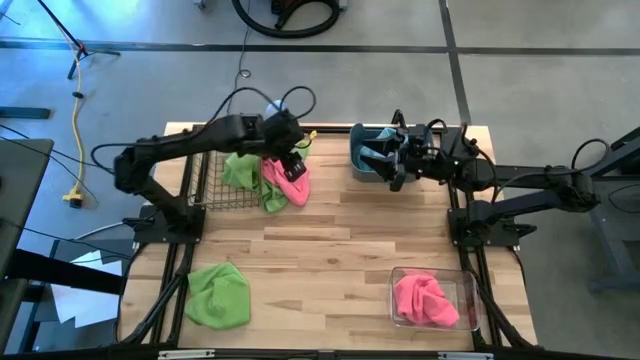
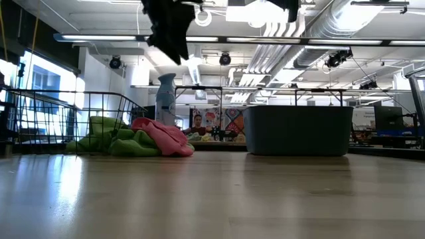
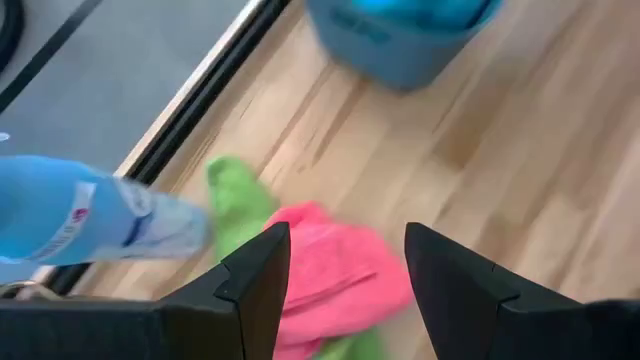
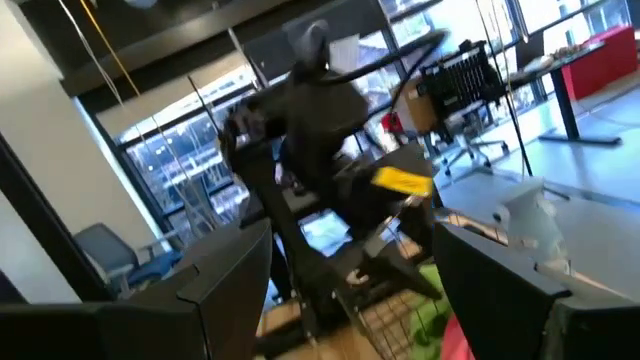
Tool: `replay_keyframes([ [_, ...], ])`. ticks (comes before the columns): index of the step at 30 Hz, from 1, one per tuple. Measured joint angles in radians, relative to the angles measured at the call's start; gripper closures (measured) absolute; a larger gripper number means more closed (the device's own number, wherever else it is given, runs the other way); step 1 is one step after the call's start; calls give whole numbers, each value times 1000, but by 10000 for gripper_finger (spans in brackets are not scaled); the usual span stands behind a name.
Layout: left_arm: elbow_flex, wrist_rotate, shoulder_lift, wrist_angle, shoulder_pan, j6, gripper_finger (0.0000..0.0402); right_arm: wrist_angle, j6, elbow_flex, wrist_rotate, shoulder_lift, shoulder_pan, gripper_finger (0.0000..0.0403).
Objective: Sort microfiber towel by color & place in baskets
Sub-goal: Put the pink towel into the transparent bin
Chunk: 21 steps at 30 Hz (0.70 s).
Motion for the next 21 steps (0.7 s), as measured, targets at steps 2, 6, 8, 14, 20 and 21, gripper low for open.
replay_keyframes([
  [2, 28, 11, 40, -49, 24, 43, 216, -16, 4, 0, -3, 0, 0, 130],
  [6, 49, 106, 117, -97, 75, 81, 216, -24, 25, 0, -3, 0, 0, 130],
  [8, 49, 114, 157, -106, 93, 97, 216, -25, 30, 0, -3, 0, 0, 130],
  [14, 49, 122, 266, -152, 108, 218, 216, -37, 69, 0, -3, 0, 3, 130],
  [20, 49, 80, 361, -179, 106, 270, 216, -50, 79, 0, -2, 0, 3, 130],
  [21, 49, 65, 376, -182, 106, 269, 216, -51, 79, 0, 0, 0, 3, 130],
])
